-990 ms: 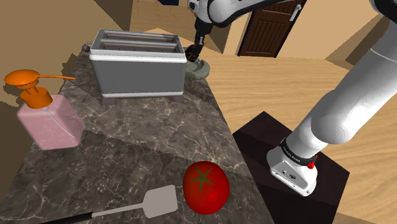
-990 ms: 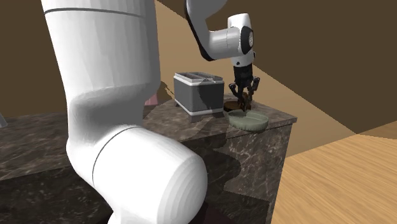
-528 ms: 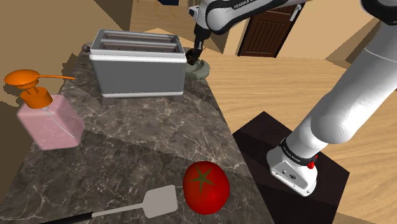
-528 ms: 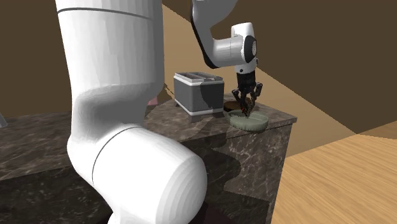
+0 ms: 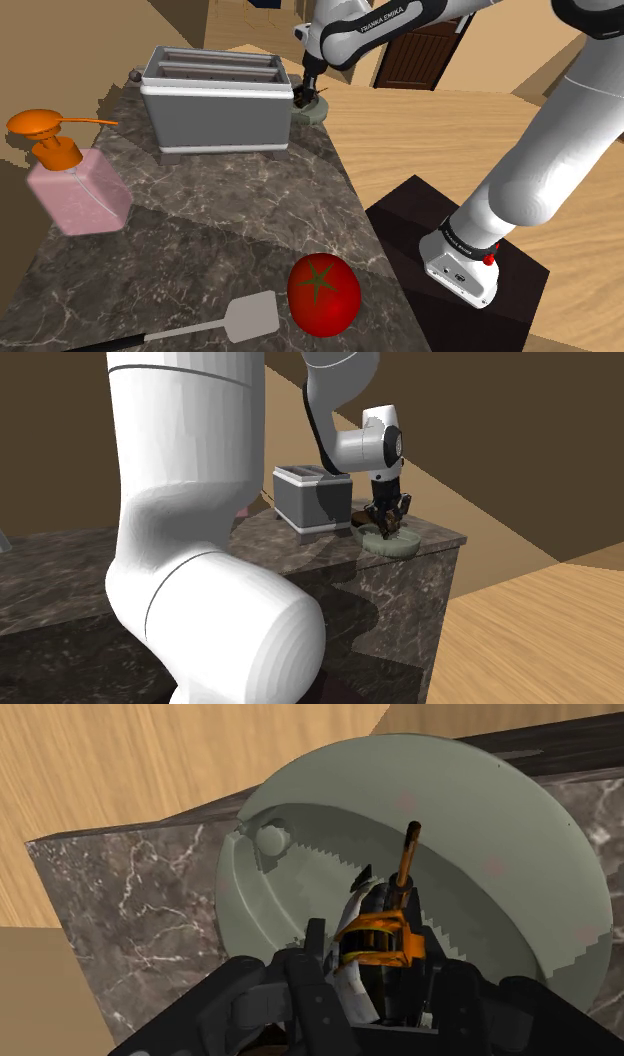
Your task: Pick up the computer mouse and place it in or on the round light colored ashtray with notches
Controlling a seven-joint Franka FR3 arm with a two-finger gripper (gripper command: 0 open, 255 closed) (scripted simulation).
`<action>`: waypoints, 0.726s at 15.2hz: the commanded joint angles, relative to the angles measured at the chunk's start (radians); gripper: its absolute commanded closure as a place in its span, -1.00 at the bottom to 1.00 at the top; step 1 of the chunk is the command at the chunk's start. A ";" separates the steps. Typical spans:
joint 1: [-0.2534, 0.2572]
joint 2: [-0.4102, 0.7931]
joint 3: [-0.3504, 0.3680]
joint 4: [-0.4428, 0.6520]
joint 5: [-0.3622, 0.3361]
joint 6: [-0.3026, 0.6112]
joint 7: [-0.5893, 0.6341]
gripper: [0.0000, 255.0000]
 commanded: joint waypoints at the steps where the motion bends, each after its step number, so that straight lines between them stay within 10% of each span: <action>1: 0.003 0.004 0.003 -0.010 -0.001 0.004 0.002 1.00; 6: 0.003 0.004 0.002 -0.010 0.000 0.004 0.002 1.00; 7: 0.004 0.006 0.002 -0.010 -0.001 0.006 0.003 -1.00; 11: 0.004 0.005 0.002 -0.012 -0.002 0.007 0.004 -1.00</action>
